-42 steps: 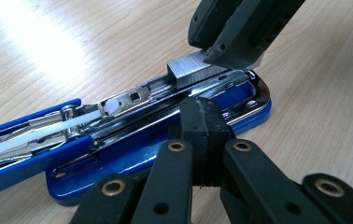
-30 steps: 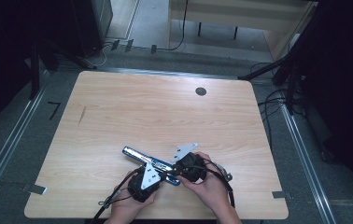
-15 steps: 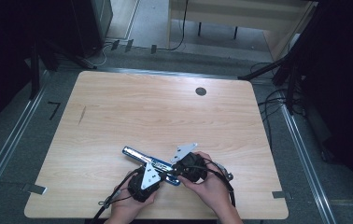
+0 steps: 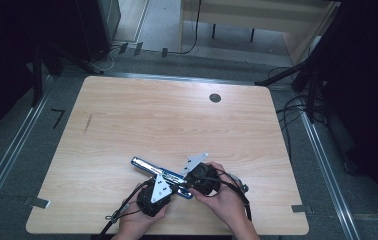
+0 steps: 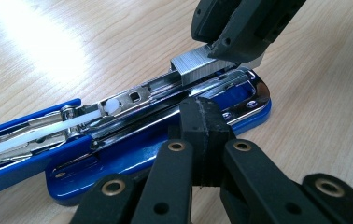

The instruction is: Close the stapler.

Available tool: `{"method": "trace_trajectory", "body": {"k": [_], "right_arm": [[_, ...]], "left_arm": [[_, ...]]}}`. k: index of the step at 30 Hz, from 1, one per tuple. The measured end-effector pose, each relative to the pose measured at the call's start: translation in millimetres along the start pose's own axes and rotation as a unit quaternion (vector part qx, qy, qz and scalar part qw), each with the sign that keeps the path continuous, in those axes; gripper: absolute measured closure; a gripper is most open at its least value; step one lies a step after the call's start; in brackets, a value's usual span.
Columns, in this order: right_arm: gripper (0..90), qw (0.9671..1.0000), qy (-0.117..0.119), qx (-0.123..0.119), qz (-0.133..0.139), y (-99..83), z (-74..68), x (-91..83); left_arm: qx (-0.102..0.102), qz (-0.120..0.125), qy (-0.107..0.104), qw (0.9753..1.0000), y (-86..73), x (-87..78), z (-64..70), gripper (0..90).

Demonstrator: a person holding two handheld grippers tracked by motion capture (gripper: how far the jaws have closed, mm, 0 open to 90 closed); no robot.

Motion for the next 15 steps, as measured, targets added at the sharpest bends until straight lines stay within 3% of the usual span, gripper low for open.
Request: {"method": "trace_trajectory", "body": {"k": [15], "right_arm": [[79.6, 0.9998, -0.006, 0.005, -0.019, 3.6, -1.1, -0.6]], "left_arm": [[0.0, 0.0, 0.0, 1.0, 0.0, 0.0, -0.1, 90.0]]}}
Point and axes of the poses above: each handheld gripper's, and its own axes: x roughly forward along the jaws, y roughly out of its top, z roughly to its right, the point moved 2 cm from there along x, roughly forward along the jaws, and after that the axes turned 5 degrees about x, right-handed, at the moved point
